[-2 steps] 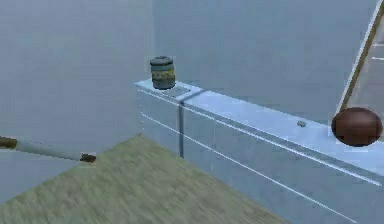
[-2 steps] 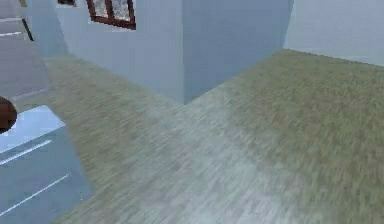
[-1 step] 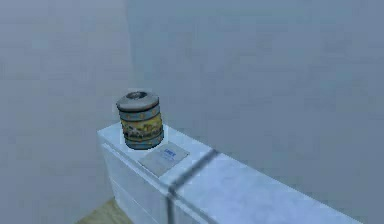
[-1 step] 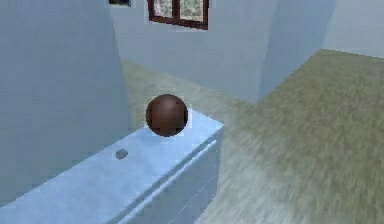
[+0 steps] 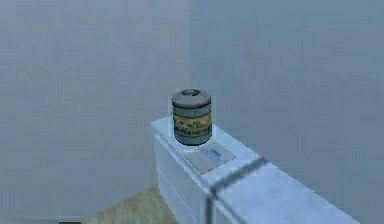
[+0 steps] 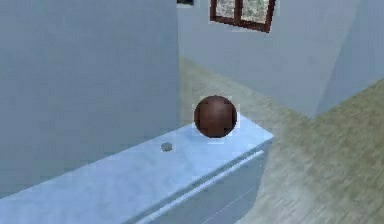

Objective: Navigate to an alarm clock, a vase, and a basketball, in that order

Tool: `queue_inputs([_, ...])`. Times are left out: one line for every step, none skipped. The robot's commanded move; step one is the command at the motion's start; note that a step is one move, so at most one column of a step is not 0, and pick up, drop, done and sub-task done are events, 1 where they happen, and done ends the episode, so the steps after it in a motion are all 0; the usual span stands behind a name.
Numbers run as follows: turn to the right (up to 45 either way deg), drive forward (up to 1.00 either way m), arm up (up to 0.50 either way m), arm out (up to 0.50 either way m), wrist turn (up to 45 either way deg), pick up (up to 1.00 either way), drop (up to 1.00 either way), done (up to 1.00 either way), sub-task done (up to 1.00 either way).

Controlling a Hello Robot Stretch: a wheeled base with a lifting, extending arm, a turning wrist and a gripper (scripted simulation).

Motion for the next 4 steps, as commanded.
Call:
queue_inputs([0.0, 0.0, 0.0, 0.0, 0.0, 0.0, 0.0, 0.0, 1.0])
queue_inputs([45.0, 0.0, 0.0, 0.0, 0.0, 0.0, 0.0, 0.0, 0.0])
queue_inputs([45.0, 0.0, 0.0, 0.0, 0.0, 0.0, 0.0, 0.0, 0.0])
queue_inputs([45.0, 0.0, 0.0, 0.0, 0.0, 0.0, 0.0, 0.0, 0.0])
